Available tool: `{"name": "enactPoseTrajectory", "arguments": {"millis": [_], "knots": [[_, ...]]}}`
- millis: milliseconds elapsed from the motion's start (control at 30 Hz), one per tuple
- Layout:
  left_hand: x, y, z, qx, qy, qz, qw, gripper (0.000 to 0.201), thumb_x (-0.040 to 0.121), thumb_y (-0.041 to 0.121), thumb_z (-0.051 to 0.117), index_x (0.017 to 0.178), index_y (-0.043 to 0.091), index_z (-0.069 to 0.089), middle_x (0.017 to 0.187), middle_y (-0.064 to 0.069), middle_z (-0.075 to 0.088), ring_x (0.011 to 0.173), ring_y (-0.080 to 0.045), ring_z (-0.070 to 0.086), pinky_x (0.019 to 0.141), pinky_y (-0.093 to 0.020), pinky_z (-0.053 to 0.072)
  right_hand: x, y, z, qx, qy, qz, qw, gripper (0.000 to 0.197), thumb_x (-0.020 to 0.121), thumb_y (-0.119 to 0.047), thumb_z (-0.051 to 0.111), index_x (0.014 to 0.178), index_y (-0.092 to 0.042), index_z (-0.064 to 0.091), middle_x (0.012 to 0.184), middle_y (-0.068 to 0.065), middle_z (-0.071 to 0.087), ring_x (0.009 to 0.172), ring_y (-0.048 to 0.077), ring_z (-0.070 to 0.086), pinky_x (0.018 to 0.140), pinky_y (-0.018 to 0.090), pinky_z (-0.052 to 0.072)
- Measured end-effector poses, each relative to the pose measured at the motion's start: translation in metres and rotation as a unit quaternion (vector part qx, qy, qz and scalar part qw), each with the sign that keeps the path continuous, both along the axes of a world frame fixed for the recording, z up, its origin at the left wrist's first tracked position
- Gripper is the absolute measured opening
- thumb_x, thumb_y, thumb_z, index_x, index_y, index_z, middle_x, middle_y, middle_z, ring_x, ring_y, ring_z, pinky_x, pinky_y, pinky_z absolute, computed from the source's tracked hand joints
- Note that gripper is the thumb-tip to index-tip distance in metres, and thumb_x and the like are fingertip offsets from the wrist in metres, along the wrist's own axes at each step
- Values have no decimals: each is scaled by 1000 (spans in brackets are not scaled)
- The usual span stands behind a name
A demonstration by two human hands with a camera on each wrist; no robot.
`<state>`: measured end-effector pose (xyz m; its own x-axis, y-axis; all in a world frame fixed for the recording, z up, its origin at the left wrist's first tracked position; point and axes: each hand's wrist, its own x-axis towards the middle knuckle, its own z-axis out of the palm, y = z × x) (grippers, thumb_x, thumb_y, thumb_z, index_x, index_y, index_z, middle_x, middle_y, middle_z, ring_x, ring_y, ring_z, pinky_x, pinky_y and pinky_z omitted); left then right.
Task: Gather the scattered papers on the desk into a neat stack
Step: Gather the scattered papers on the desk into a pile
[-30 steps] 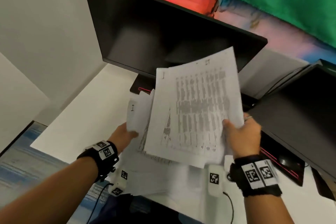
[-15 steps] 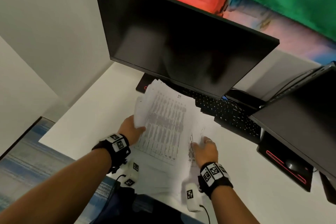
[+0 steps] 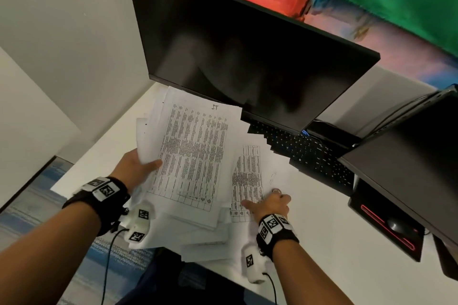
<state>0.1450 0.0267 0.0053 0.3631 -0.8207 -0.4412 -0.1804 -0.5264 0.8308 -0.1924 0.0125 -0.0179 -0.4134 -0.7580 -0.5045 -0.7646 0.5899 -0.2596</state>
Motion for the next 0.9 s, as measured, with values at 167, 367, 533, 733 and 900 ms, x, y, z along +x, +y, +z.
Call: {"name": "enactPoseTrajectory", "arguments": {"millis": [167,367,533,733,900], "knots": [[7,4,0,-9,2,2,1000,48,73,37,81,112,12,67,101,-13,73,96,-37,69,90,-55,55,18,-12,7,49,46,-44,997,106,61,-69,77,136,-6,36,132,12,31,122,30,40,97,46,44],[6,3,9,-13,-3,15,1000,37,84,24,77,116,10,66,105,-11,72,100,-32,67,91,-45,53,32,-26,2,77,55,-32,995,103,60,-65,80,134,-6,37,135,12,43,125,30,44,101,45,43],[12,9,8,-10,0,30,999,37,86,23,75,119,10,64,107,-9,70,100,-29,65,81,-36,49,37,-34,1,36,-23,-49,998,87,66,-38,88,128,-4,37,126,13,58,113,28,62,91,39,53],[21,15,3,0,13,31,999,37,85,24,75,117,10,64,105,-8,71,100,-28,65,82,-37,50,27,-27,13,-16,-116,-51,992,65,77,-20,80,130,-6,45,115,13,64,83,22,67,65,27,57],[5,13,-3,9,21,6,1000,34,86,17,73,118,8,65,110,-11,71,105,-32,65,96,-50,51,-5,-15,79,-177,-45,40,982,23,86,-20,71,104,-13,58,98,12,70,85,31,68,74,40,60]]}}
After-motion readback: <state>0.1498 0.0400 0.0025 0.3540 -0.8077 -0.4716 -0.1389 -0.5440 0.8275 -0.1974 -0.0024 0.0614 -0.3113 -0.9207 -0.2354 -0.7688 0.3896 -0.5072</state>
